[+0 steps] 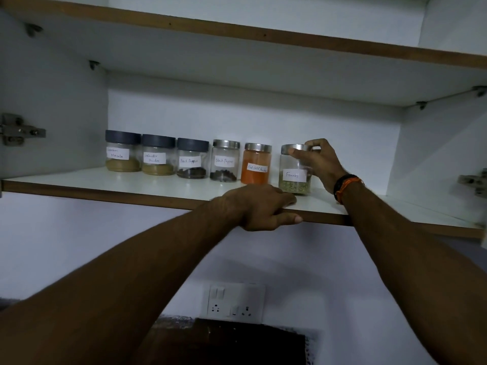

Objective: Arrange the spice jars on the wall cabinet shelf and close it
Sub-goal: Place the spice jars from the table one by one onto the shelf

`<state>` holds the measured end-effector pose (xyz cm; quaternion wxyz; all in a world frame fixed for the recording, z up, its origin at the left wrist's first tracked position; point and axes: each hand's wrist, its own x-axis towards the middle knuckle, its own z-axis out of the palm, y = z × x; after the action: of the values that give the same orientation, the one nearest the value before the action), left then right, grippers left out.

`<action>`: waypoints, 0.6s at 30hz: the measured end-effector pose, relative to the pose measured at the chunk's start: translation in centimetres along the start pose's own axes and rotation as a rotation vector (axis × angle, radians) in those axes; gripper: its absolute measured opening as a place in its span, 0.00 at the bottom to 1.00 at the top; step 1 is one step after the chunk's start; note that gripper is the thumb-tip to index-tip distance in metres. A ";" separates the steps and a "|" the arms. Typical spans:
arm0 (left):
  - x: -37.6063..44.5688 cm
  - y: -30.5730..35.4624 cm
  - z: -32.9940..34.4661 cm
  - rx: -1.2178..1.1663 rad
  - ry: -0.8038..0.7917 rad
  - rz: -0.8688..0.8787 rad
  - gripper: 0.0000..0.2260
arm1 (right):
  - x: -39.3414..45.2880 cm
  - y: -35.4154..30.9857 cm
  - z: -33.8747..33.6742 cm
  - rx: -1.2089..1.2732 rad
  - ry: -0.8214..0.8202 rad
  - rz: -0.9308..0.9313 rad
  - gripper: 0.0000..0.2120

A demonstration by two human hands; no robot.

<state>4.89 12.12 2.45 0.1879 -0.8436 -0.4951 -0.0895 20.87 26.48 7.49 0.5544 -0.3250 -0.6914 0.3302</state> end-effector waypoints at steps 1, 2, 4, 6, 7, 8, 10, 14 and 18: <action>0.0 -0.1 0.0 0.003 0.005 0.003 0.28 | 0.4 0.0 0.1 -0.019 -0.003 0.001 0.25; 0.0 -0.1 0.0 0.006 0.009 0.004 0.28 | 0.7 0.1 0.1 -0.041 0.007 0.004 0.25; 0.1 -0.2 0.0 0.007 0.010 0.004 0.28 | 1.5 0.4 0.2 -0.108 0.026 -0.001 0.23; 0.2 -0.2 0.1 0.002 0.004 0.005 0.29 | 2.1 0.6 0.4 -0.176 0.027 -0.005 0.22; 0.2 -0.2 0.1 -0.002 0.002 0.006 0.29 | 2.4 0.6 0.4 -0.197 0.028 0.002 0.22; 0.2 -0.3 0.1 -0.006 0.001 0.006 0.29 | 2.7 0.7 0.5 -0.212 0.031 0.010 0.22; 0.2 -0.2 0.2 -0.011 0.008 0.009 0.28 | 3.0 0.8 0.8 -0.231 0.033 0.017 0.23; 0.2 -0.3 0.3 -0.007 0.013 0.007 0.29 | 3.1 1.0 1.4 -0.283 0.054 -0.024 0.21; 0.3 -0.3 0.3 -0.011 0.015 0.010 0.29 | 3.4 0.9 1.7 -0.317 0.060 -0.018 0.21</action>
<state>4.79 12.64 2.35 0.1875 -0.8464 -0.4889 -0.0973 18.66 29.54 8.36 0.5196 -0.4121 -0.7207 0.2022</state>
